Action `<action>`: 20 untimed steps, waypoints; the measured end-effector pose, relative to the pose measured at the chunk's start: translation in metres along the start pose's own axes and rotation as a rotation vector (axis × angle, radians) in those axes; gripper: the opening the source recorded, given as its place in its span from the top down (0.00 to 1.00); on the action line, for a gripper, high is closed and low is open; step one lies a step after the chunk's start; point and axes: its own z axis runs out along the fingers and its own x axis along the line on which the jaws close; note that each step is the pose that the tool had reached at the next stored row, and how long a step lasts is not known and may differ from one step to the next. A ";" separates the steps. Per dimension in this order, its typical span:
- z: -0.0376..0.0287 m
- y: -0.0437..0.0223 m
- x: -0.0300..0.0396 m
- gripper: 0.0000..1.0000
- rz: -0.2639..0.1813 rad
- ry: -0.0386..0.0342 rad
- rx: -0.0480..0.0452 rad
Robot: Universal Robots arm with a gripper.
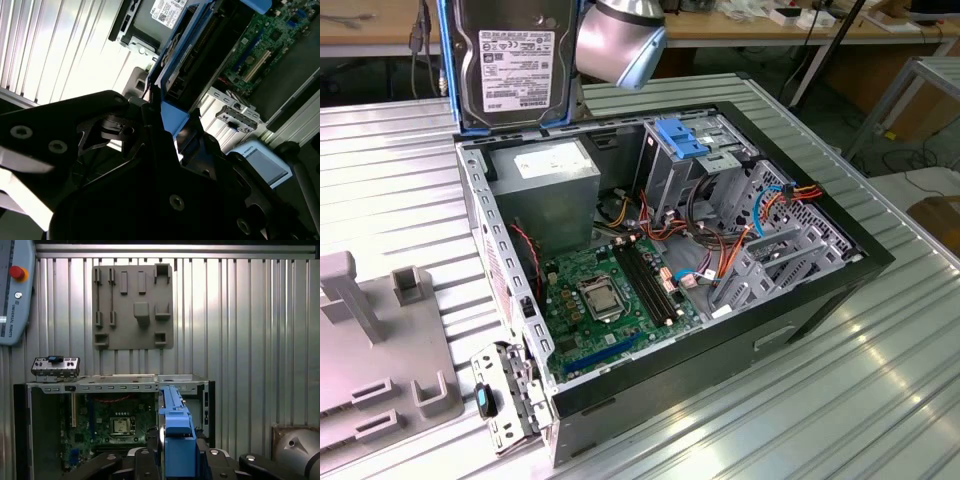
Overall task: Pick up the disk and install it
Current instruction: 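Pick up the disk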
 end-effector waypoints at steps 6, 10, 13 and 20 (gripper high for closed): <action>0.0004 -0.0215 -0.0005 0.63 0.000 0.0001 -0.0001; 0.0011 -0.0380 -0.0008 0.63 0.000 0.0001 0.0003; 0.0014 -0.0503 -0.0009 0.63 0.000 0.0002 0.0003; 0.0014 -0.0517 0.0052 0.63 0.000 0.0012 0.0005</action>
